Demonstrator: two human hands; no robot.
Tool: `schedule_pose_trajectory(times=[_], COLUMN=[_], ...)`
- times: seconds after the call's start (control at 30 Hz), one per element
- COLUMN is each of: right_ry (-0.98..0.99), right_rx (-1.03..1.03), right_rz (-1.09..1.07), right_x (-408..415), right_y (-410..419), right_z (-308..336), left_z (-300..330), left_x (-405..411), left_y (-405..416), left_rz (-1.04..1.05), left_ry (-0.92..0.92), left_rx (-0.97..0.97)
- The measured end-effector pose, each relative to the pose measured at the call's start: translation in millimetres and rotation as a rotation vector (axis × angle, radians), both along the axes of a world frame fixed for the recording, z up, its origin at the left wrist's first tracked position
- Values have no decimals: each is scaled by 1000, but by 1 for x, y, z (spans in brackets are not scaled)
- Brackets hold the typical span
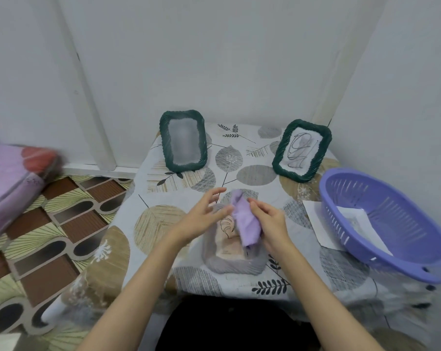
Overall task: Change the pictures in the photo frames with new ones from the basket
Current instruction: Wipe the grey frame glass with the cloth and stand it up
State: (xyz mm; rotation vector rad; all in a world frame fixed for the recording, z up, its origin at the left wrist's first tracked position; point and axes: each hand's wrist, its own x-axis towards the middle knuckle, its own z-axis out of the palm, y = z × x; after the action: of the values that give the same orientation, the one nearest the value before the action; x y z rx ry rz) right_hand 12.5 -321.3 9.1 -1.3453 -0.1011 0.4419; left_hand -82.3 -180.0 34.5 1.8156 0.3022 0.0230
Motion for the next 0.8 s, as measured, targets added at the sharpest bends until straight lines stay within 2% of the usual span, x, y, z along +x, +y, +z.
schedule_pose_trajectory(times=[0.03,0.07,0.17,0.23,0.37,0.47,0.5,0.6,0.67,0.73,0.8], right_ry=[59,87,23,-63,-253,-418,-487,-660,-770,-851,-867], right_rx=[80,133,141,59,-140,-311,-386,-571,-683,-800,-987], right_rz=[-14,-16,81,167,231,239,235,211,195,194,223], right_x=[-4,-9,-21,-25,-24,-22,-22,-20,-20,-19,-20], right_y=[3,6,14,16,10,2,0,-6,-11,-18,-25], right_z=[1,1,3,3,-2,-10,-12,-22,-29,-34,-37], left_z=[5,7,2,1,-2,-14,-18,-36,-40,-40,-41], left_x=[0,-1,-2,-10,-33,-54,-60,-71,-71,-63,-46], left_y=[-8,-14,-16,-5,39,71,77,90,92,86,70], left_rz=[86,156,265,288,445,507,455,232,179,187,206], left_ry=[-49,-92,-183,-192,-56,34,102,467,577,538,379], left_rx=[-218,-340,-256,-227,-151,109,263,779,924,1029,1078])
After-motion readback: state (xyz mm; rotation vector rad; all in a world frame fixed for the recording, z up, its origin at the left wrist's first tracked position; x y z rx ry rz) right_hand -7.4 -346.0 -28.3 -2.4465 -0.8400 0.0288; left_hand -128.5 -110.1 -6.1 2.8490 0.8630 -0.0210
